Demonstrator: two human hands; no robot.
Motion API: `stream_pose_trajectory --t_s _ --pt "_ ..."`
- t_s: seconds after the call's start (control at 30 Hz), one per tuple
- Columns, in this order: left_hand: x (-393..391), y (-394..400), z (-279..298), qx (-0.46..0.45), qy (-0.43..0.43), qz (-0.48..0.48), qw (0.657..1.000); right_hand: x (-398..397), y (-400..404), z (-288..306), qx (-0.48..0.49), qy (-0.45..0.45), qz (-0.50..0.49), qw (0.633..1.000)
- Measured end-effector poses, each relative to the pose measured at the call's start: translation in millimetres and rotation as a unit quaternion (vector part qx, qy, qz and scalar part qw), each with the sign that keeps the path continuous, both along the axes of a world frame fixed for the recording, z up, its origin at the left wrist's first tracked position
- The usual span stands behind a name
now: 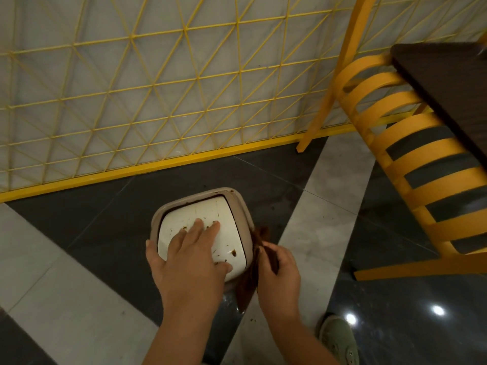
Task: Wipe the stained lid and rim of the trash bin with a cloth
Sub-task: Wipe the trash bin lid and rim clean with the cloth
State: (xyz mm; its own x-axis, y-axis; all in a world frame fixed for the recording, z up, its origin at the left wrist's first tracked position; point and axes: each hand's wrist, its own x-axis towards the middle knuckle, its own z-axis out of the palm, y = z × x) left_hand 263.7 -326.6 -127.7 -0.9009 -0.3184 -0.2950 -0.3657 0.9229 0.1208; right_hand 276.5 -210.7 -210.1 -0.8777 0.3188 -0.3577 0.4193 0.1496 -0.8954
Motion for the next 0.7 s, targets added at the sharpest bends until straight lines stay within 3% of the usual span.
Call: stream_pose_trajectory --t_s 0.23,0.4,0.57,0.63,0.7 --pt "0.9 1.6 0.0 -0.008 0.004 -0.003 1.000 -12.0 -4.3 21.0 0.083 0.125 0.092 0.984" --pt "-0.9 2.3 0.3 -0.012 -0.003 0.003 1.000 -43.0 0.9 9.1 0.037 -0.001 0.094 0.995" --pt "-3.3 0.2 -1.8 -0.004 0.003 0.004 1.000 -2.0 14.7 -5.7 0.100 -0.042 0.129 0.986" --pt "-2.9 -2.2 -2.9 0.001 0.004 0.003 1.000 18.1 20.1 -13.9 0.140 -0.105 0.206 0.963" --pt "-0.6 -3.1 -3.3 0.009 0.006 0.001 1.000 28.0 26.4 -21.7 0.121 -0.175 0.164 0.963"
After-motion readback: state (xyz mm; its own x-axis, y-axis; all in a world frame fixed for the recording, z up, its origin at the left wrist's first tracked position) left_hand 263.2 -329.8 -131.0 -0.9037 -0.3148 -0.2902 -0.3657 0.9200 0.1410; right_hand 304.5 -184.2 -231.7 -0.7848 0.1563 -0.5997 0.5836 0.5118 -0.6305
